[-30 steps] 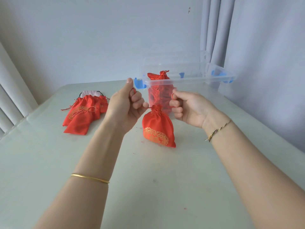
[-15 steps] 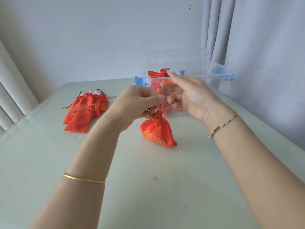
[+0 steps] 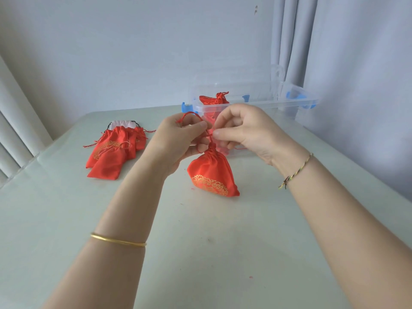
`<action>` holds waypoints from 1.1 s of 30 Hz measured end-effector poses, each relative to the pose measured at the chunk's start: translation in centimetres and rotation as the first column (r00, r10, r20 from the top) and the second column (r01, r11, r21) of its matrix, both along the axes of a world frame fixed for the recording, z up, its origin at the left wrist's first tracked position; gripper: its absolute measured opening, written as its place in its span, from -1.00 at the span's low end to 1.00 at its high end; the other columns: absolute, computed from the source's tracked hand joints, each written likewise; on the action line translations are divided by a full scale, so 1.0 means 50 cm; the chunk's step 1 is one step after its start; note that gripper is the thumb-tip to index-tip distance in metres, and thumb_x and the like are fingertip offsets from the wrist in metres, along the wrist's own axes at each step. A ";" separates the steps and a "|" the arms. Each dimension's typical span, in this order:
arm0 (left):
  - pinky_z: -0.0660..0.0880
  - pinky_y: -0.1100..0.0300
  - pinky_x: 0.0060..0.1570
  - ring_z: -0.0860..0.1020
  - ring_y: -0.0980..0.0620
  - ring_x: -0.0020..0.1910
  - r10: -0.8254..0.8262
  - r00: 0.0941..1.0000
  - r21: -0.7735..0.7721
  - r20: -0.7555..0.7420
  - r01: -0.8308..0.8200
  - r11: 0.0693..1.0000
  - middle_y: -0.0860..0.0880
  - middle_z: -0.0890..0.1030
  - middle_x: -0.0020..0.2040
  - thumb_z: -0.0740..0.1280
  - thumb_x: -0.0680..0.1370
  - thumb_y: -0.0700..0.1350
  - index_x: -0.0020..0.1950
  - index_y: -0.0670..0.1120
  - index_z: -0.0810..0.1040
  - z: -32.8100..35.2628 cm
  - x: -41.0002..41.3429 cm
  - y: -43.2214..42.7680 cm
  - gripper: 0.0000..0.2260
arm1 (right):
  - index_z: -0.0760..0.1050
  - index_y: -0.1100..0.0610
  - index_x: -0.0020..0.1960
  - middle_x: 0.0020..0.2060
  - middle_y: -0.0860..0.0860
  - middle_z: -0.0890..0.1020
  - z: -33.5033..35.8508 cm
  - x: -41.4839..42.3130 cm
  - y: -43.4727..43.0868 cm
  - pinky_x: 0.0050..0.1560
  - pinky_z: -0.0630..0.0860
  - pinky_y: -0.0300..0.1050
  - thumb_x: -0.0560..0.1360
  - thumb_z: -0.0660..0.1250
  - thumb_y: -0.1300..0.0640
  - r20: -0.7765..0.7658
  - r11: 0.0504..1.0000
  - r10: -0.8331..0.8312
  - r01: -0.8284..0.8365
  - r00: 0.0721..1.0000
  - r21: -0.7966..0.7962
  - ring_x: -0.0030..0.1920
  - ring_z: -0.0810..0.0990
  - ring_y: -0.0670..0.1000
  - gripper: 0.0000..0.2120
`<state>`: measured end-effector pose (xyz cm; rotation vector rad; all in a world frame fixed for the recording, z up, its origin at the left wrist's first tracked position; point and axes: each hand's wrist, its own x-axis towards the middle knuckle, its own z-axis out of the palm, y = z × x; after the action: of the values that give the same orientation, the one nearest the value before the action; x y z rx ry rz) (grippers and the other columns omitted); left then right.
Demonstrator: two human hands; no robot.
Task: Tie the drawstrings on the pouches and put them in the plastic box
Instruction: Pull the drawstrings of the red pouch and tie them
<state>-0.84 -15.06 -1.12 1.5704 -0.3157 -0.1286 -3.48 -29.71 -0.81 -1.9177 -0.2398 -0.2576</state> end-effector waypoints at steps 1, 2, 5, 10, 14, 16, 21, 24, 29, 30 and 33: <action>0.48 0.33 -0.45 0.47 0.11 -0.50 0.015 1.000 -0.014 -0.017 -0.015 1.000 -0.12 0.47 -0.30 0.26 0.56 -0.27 -0.02 -0.26 0.51 0.000 0.000 -0.001 -0.92 | 0.46 0.18 -0.18 -0.42 0.05 0.53 -0.004 0.004 0.002 -0.45 0.44 -0.23 0.39 0.40 0.35 0.043 0.998 -0.011 0.014 0.999 -0.062 -0.47 0.51 -0.08 -0.85; 0.48 0.33 -0.45 0.48 0.11 -0.50 0.031 0.999 -0.023 -0.029 -0.031 0.999 -0.13 0.48 -0.27 0.27 0.55 -0.27 -0.03 -0.25 0.50 -0.001 0.000 -0.001 -0.94 | 0.46 0.15 -0.21 -0.42 0.04 0.53 -0.007 0.008 0.005 -0.39 0.45 -0.16 0.37 0.43 0.34 0.084 0.995 -0.014 0.023 0.996 -0.099 -0.45 0.50 -0.06 -0.83; 0.50 0.32 -0.43 0.49 0.09 -0.52 0.067 0.997 -0.025 -0.049 -0.069 0.997 -0.18 0.50 -0.16 0.30 0.53 -0.27 -0.04 -0.23 0.49 -0.002 0.002 -0.001 -0.96 | 0.50 0.08 -0.24 -0.41 -0.03 0.51 -0.016 0.016 0.012 -0.28 0.47 -0.12 0.33 0.48 0.28 0.203 0.982 -0.033 0.070 0.979 -0.177 -0.41 0.48 -0.12 -0.82; 0.53 0.32 -0.41 0.52 0.08 -0.52 0.107 0.993 -0.002 -0.044 -0.107 0.994 -0.21 0.50 -0.13 0.31 0.52 -0.28 0.05 -0.33 0.52 -0.002 0.004 -0.001 -0.85 | 0.62 0.20 -0.16 -0.38 -0.14 0.42 -0.015 0.010 0.017 -0.33 0.33 -0.45 0.35 0.45 0.28 0.367 0.922 -0.034 0.171 0.929 -0.346 -0.40 0.45 -0.22 -0.93; 0.55 0.32 -0.37 0.53 0.10 -0.52 0.136 0.991 -0.013 -0.012 -0.136 0.991 -0.20 0.51 -0.22 0.29 0.51 -0.33 0.05 -0.43 0.49 0.003 0.000 -0.003 -0.82 | 0.63 0.20 -0.20 -0.34 -0.08 0.43 -0.020 0.015 0.024 -0.26 0.37 -0.24 0.39 0.38 0.27 0.437 0.862 -0.011 0.231 0.899 -0.452 -0.33 0.44 -0.10 -0.95; 0.60 0.26 -0.25 0.58 0.08 -0.44 0.177 0.984 -0.041 0.002 -0.177 0.983 -0.15 0.54 -0.24 0.27 0.52 -0.34 0.09 -0.34 0.48 0.008 -0.001 0.001 -0.84 | 0.61 0.24 -0.21 -0.37 -0.08 0.50 -0.019 0.014 0.023 -0.27 0.36 -0.26 0.42 0.36 0.25 0.367 0.877 -0.057 0.222 0.929 -0.426 -0.36 0.44 -0.14 -0.92; 0.49 0.32 -0.16 0.53 0.13 -0.13 0.315 0.885 0.127 0.342 -0.376 0.918 0.02 0.53 0.01 0.38 0.46 -0.17 0.00 0.02 0.49 0.025 -0.003 0.021 -0.83 | 0.53 0.28 -0.31 -0.61 -0.03 0.47 -0.019 0.014 0.011 -0.58 0.26 -0.33 0.43 0.35 0.31 -0.068 0.982 -0.126 0.134 0.990 0.136 -0.61 0.36 -0.14 -0.86; 0.38 0.32 -0.01 0.44 0.11 0.09 0.122 0.812 0.331 0.571 -0.363 0.871 0.05 0.50 0.08 0.44 0.40 -0.10 -0.23 0.13 0.57 0.032 -0.021 0.011 -0.88 | 0.42 0.20 -0.42 -0.68 -0.07 0.36 -0.021 0.020 0.007 -0.63 0.10 -0.35 0.44 0.34 0.32 -0.197 0.932 -0.055 0.121 0.979 0.342 -0.68 0.25 -0.17 -0.73; 0.16 0.42 -0.12 0.21 0.12 0.09 0.032 0.730 0.481 0.682 -0.481 0.733 0.10 0.39 0.05 0.44 0.42 -0.07 -0.14 0.03 0.64 0.015 -0.022 -0.006 -0.95 | 0.34 0.18 -0.43 -0.61 -0.02 0.34 -0.018 0.023 0.003 -0.61 0.09 -0.34 0.44 0.34 0.32 -0.267 0.881 0.004 0.123 0.964 0.457 -0.64 0.21 -0.14 -0.69; 0.14 0.40 -0.10 0.21 0.12 0.09 0.032 0.728 0.486 0.685 -0.490 0.724 0.09 0.39 0.06 0.44 0.42 -0.06 -0.13 0.03 0.64 0.013 -0.020 -0.005 -0.94 | 0.35 0.18 -0.42 -0.58 0.00 0.33 -0.018 0.023 0.003 -0.61 0.09 -0.34 0.44 0.33 0.33 -0.269 0.879 0.017 0.114 0.963 0.463 -0.63 0.21 -0.14 -0.69; 0.13 0.37 -0.06 0.24 0.09 0.12 0.046 0.731 0.491 0.681 -0.502 0.712 0.06 0.41 0.08 0.43 0.42 -0.06 -0.13 0.00 0.64 0.013 -0.016 -0.003 -0.94 | 0.36 0.19 -0.41 -0.53 0.03 0.33 -0.018 0.023 0.005 -0.58 0.09 -0.32 0.45 0.32 0.32 -0.264 0.882 0.052 0.080 0.963 0.465 -0.61 0.21 -0.14 -0.71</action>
<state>-1.62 -15.22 -0.49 2.3359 -0.5787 0.6420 -2.33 -29.48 -1.71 -1.4449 0.0237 -0.0507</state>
